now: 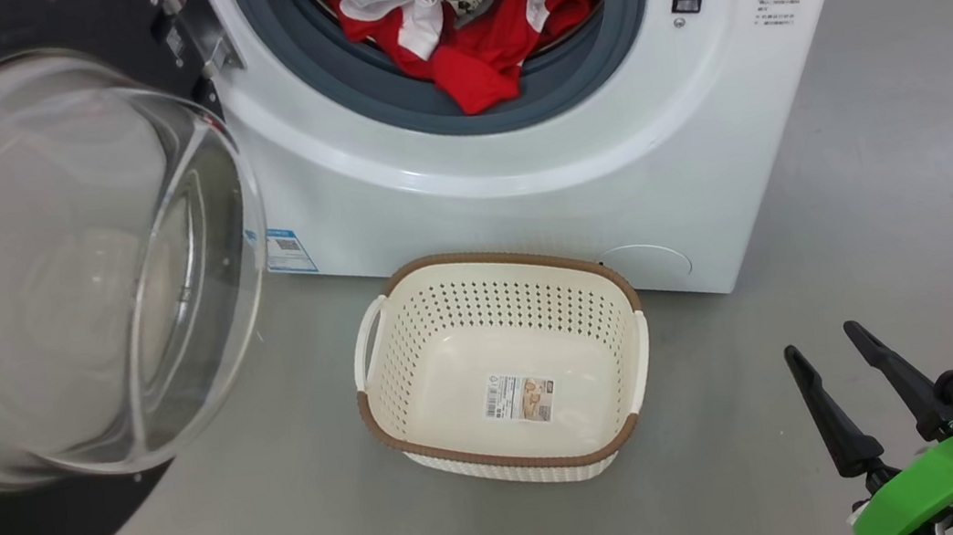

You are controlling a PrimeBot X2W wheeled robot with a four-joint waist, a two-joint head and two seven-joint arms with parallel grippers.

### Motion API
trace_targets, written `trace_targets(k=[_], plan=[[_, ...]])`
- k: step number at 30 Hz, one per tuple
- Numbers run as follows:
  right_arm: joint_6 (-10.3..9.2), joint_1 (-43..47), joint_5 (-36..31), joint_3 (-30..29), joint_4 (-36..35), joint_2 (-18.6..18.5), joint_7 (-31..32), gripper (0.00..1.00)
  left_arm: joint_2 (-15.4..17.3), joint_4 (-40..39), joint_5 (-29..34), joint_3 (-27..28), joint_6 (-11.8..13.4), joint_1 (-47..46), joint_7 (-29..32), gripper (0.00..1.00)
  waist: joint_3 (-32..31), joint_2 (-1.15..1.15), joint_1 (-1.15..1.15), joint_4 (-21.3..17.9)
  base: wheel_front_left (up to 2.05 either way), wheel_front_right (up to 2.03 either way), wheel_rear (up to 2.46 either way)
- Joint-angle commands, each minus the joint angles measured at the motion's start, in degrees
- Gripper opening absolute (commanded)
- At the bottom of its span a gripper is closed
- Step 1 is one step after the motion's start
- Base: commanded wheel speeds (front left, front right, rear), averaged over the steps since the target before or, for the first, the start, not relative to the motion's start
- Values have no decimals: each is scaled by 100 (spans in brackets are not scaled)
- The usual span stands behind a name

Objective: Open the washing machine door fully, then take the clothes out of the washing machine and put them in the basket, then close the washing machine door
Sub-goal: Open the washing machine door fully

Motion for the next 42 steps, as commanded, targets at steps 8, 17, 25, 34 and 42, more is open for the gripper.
trace_targets(k=[8, 17, 25, 34, 42], plan=[[36, -262, 30, 110, -214, -150, -69, 100, 583, 339, 203, 827, -146, -548, -29, 0, 230, 0, 0, -81, 0, 0, 0], [36, -482, 7, 151, -307, -273, -69, 100, 686, 554, 480, 1257, -269, -988, -29, 0, 621, 0, 0, -143, 0, 0, 0], [36, -637, -10, 217, -321, -317, -69, 100, 845, 908, 686, 1559, -229, -1398, -29, 0, 850, 0, 0, -157, 0, 0, 0], [36, -683, 5, 272, -298, -307, -69, 100, 1108, 1245, 843, 1844, -252, -1586, -29, 0, 862, 0, 0, -194, 0, 0, 0], [36, -642, 17, 292, -268, -269, -69, 100, 1160, 1440, 955, 1916, -380, -1592, -29, 0, 745, 0, 0, -185, 0, 0, 0]])
